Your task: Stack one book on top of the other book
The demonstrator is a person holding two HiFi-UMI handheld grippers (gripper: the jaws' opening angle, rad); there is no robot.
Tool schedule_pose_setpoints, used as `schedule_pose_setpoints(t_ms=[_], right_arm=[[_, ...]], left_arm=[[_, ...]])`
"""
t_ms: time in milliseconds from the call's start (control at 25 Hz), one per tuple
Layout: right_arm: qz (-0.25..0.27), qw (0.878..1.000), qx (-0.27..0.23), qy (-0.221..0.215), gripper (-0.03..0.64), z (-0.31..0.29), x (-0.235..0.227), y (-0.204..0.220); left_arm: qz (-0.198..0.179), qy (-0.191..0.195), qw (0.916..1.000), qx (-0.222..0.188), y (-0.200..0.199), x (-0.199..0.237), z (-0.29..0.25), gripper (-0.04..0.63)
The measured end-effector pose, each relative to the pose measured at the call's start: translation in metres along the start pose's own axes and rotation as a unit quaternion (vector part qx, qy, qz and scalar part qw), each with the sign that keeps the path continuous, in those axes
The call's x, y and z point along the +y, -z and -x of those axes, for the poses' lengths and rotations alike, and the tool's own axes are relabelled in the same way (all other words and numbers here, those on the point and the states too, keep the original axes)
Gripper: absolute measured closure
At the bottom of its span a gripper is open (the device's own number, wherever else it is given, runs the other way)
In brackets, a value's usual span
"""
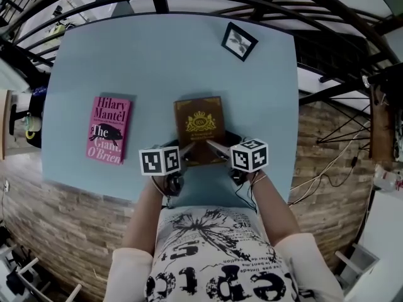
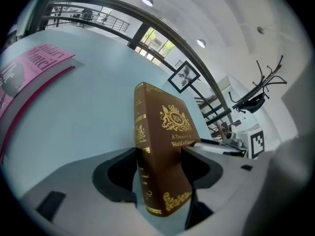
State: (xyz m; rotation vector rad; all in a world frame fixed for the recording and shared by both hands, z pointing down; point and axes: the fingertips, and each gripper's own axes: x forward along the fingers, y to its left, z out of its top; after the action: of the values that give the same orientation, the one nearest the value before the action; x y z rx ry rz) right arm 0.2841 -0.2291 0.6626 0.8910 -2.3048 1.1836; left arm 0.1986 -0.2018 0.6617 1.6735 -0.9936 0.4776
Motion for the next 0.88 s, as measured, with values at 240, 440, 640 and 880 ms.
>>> schedule_pose_setpoints(t_ms=[240, 440, 640, 880], right_arm=[[-0.011, 1.0, 0.002, 0.013, 0.308, 0.002, 0.004, 0.004], [-0.013, 1.0, -0.01, 0.024, 0.311, 0.01, 0.024, 0.0], [0.009, 0.999, -0.027, 0.024, 0.311, 0.011, 0.059, -0.015], [0.01, 0.999, -0.041, 0.029, 0.311, -0.004, 0.108, -0.026]], left_arm=[[-0.007, -0.006, 0.9999, -0.013, 0.003, 0.0, 0.005, 0.327], [-0.019, 0.003, 0.9994, -0.03, 0.0, -0.004, 0.025, 0.327], [-0.025, 0.009, 0.9982, -0.055, -0.008, -0.001, 0.06, 0.327], [-0.037, 0.019, 0.9971, -0.064, -0.02, 0.023, 0.106, 0.327]])
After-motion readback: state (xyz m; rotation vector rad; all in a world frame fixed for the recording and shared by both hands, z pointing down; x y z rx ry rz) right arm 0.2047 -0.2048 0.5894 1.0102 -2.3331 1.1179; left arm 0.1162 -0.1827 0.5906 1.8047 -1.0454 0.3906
